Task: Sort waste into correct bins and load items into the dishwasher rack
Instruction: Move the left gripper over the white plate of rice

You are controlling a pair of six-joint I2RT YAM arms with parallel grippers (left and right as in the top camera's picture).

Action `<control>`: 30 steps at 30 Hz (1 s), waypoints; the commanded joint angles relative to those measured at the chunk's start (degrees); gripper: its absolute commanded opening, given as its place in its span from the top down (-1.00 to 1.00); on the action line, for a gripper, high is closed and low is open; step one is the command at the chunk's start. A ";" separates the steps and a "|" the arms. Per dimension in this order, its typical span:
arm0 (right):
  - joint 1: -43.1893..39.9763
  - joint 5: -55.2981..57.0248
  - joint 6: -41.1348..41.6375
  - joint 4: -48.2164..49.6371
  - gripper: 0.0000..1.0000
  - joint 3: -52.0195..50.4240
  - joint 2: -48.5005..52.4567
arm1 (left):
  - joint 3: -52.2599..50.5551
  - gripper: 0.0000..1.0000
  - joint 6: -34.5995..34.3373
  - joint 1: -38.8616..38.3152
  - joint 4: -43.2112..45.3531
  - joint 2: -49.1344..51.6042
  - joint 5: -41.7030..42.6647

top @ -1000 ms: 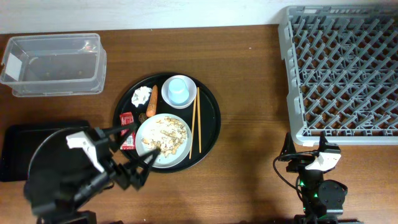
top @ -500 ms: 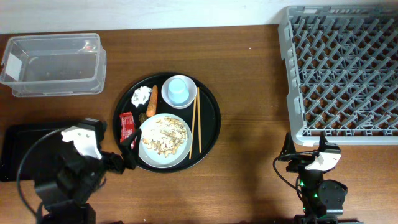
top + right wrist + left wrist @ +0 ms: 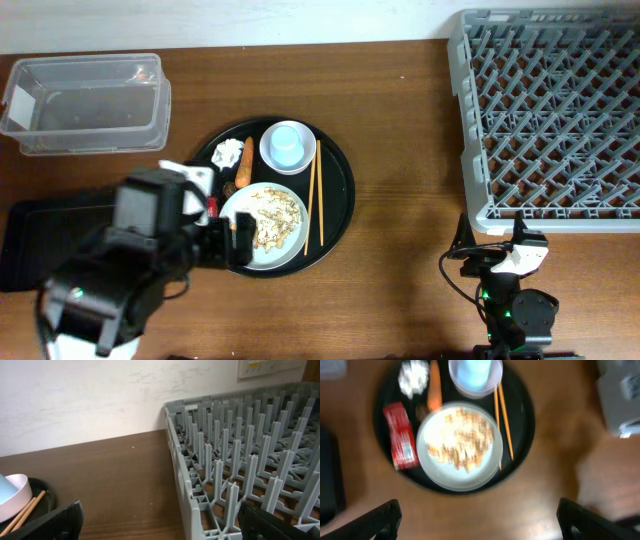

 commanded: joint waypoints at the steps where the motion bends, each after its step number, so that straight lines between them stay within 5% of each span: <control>1: 0.31 0.92 0.44 -0.50 -0.96 -0.20 -0.39 | 0.94 -0.99 -10.19 -7.37 -0.44 0.35 -7.93; 9: 0.31 0.94 0.44 -0.50 -0.96 -0.20 -0.39 | 0.94 -0.99 -10.60 -10.88 4.55 3.08 3.80; 16: 0.31 0.94 0.44 -0.50 -0.96 -0.20 -0.39 | 0.22 -0.96 -10.58 -13.33 4.31 12.07 2.64; 18: 0.31 0.92 0.44 -0.50 -0.96 -0.20 -0.39 | 0.13 -0.69 -10.60 -15.37 4.31 16.74 1.51; 30: 0.31 0.94 0.44 -0.50 -0.96 -0.20 -0.39 | 0.09 -0.68 -12.11 -19.17 8.20 37.77 -5.07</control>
